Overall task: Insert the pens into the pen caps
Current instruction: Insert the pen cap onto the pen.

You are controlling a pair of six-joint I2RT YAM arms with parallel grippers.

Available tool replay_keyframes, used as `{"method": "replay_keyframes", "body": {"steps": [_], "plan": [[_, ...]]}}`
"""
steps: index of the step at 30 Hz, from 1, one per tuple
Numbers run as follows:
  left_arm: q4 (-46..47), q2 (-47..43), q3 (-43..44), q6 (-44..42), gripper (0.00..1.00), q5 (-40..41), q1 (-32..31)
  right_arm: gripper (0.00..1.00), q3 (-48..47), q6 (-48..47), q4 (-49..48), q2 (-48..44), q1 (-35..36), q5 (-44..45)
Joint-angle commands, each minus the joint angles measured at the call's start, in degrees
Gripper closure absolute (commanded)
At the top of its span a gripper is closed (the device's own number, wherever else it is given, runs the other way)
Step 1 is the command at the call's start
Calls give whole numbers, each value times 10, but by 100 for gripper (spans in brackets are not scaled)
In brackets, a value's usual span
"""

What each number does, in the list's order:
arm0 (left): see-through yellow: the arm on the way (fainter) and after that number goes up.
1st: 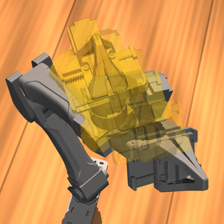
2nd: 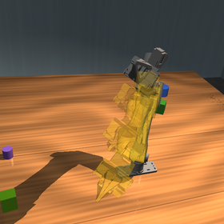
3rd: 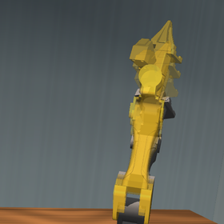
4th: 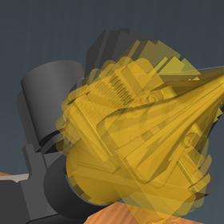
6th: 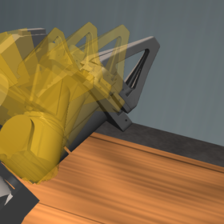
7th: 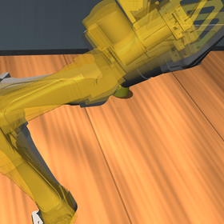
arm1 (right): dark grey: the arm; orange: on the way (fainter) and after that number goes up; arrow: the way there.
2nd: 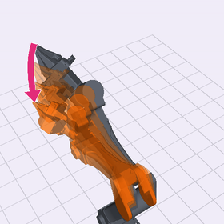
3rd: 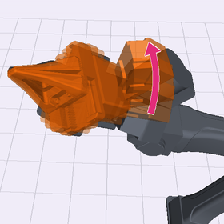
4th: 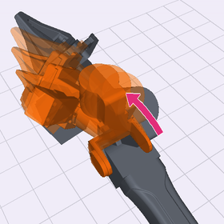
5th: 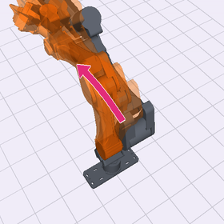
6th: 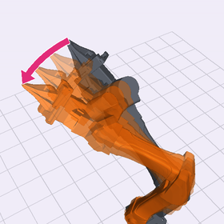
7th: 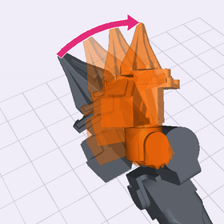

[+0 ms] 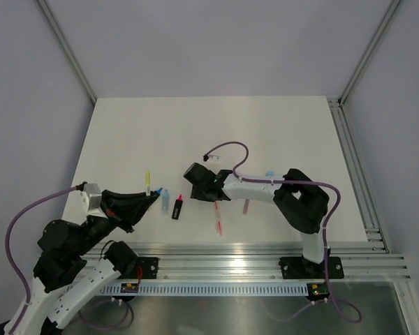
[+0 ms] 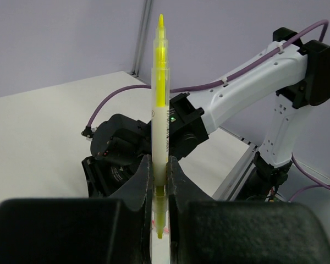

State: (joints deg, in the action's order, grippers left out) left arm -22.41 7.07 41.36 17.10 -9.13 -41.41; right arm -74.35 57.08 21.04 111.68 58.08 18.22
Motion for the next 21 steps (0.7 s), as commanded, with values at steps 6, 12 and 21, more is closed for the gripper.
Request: {"method": "replay_keyframes", "body": {"steps": [6,12,21], "plan": [[27,-38,4,-17,100,-6,-37,54,-32,56,42,-15,5,59],[22,-58,6,-22,100,5,-55,54,-48,72,56,-3,5,68],[11,-85,6,-25,100,31,-70,56,-91,90,84,33,5,78]]}}
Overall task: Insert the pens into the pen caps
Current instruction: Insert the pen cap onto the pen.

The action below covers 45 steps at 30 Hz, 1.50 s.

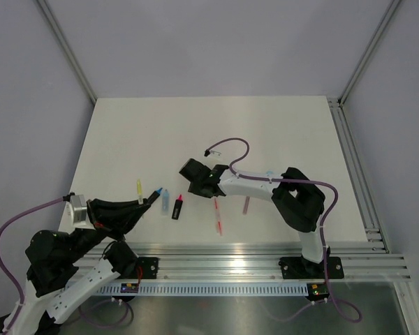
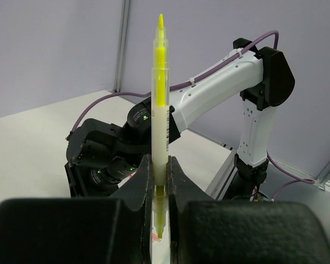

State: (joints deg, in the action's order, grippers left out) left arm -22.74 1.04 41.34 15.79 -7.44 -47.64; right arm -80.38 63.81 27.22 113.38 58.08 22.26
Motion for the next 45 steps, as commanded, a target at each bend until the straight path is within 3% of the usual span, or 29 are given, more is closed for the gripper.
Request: {"method": "replay_keyframes", "body": {"steps": [1,4,6,13,25,34,45], "plan": [[14,-26,8,-13,100,16,-9,56,-37,25,26,20,5,37],[13,-31,8,-13,100,18,-13,57,-58,24,36,38,5,30],[12,-33,8,-13,100,20,-15,66,-61,24,32,40,5,22],[11,-41,8,-15,100,12,-17,77,-71,-13,30,26,11,11],[13,-39,8,-16,100,6,-18,84,-146,-119,46,72,12,-34],[16,-36,7,-18,100,-9,-18,94,-169,-147,43,104,-3,-60],[17,-28,8,-18,100,-13,-18,96,-181,-171,44,118,-10,-76]]}}
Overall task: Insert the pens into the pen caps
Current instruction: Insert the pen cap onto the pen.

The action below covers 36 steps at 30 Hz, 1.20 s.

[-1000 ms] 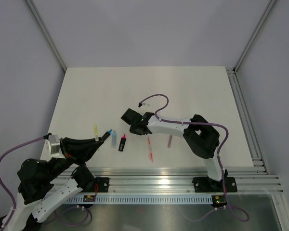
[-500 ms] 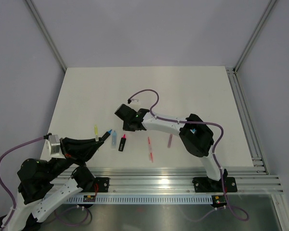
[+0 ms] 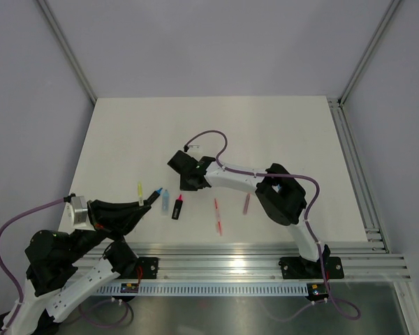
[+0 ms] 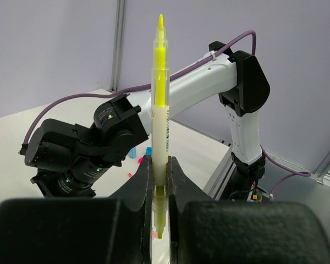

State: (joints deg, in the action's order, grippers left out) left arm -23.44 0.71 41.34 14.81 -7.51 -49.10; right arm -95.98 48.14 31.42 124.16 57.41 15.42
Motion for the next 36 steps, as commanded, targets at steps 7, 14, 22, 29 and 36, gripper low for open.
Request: {"method": "replay_keyframes", "body": {"steps": [7,14,22,29,36], "plan": [[24,-26,7,-9,100,-11,-4,100,-31,-16,11,25,-5,1],[23,-24,8,-9,100,-13,-4,100,-18,-13,8,29,-8,-10],[23,-24,8,-9,100,-13,-4,100,18,-9,-14,13,-6,-38],[23,-24,8,-9,100,-13,-4,100,38,-10,-14,-3,1,-38],[23,-25,8,-8,100,-14,-4,100,67,-8,-10,-26,8,-32]]}}
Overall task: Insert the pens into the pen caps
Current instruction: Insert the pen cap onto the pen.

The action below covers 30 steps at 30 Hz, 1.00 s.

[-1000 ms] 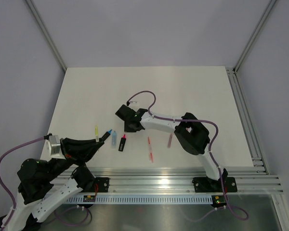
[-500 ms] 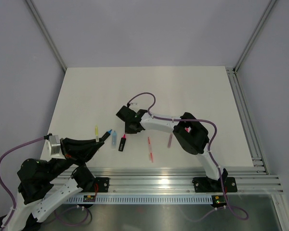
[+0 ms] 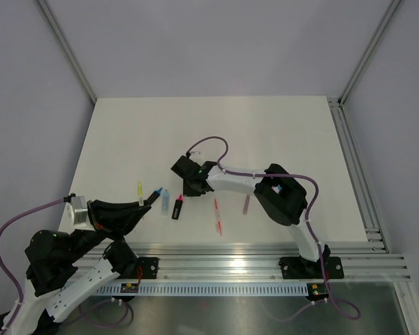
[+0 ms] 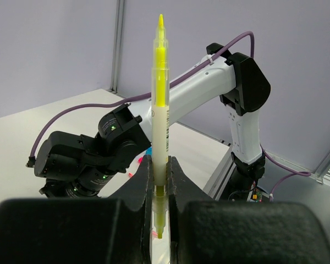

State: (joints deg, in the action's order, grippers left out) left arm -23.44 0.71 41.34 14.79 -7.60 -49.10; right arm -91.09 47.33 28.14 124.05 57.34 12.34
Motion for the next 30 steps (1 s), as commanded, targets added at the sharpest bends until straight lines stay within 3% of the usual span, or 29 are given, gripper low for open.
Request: {"method": "replay_keyframes", "body": {"steps": [1,16,21,25,30], "plan": [[23,-25,8,-8,100,-13,-4,100,25,1,22,-28,8,1],[24,-26,7,-7,100,-15,-4,97,43,-3,39,-78,22,8],[24,-26,7,-7,100,-15,-4,83,26,12,75,-101,22,43],[23,-28,7,-7,100,-15,-4,64,20,32,116,-99,22,86],[23,-29,7,-7,100,-15,-4,58,23,56,142,-86,18,109]]}}
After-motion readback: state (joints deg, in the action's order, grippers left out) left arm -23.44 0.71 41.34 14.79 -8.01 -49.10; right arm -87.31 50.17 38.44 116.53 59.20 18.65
